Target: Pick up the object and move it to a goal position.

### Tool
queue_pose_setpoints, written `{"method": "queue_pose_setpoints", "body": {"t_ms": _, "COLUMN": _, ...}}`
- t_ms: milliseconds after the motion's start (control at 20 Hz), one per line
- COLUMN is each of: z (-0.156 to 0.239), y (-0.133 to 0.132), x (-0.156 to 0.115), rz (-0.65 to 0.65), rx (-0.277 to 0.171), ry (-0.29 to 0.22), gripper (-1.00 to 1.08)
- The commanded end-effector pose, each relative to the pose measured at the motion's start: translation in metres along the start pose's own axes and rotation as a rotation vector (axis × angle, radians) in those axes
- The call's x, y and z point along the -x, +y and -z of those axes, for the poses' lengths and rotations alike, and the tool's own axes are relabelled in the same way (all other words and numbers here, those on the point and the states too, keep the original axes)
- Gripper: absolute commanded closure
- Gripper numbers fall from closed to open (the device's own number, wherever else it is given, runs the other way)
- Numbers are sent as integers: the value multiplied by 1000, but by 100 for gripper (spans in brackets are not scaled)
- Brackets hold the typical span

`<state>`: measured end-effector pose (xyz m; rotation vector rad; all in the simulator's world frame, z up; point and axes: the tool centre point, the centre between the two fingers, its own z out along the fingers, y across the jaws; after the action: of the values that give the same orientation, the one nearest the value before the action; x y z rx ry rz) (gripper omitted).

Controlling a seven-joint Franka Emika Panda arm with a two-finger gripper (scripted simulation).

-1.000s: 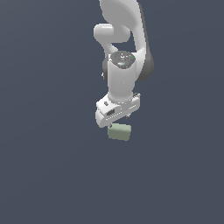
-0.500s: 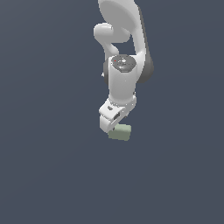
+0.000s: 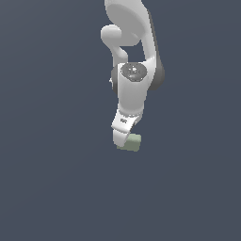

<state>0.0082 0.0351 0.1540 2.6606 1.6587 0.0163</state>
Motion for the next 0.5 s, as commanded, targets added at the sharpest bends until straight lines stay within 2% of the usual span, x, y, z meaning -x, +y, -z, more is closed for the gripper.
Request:
{"method": "queue_pose_setpoints", "body": {"t_ms": 0, "z": -2, "y": 0, "x": -1, "rz": 70, "rx": -3, "ry": -1, "gripper": -92}}
{"method": "queue_pose_setpoints", "body": {"t_ms": 450, "z": -7, "y": -2, "x": -2, "rz": 244, "rx": -9, "ry": -4, "gripper": -92}}
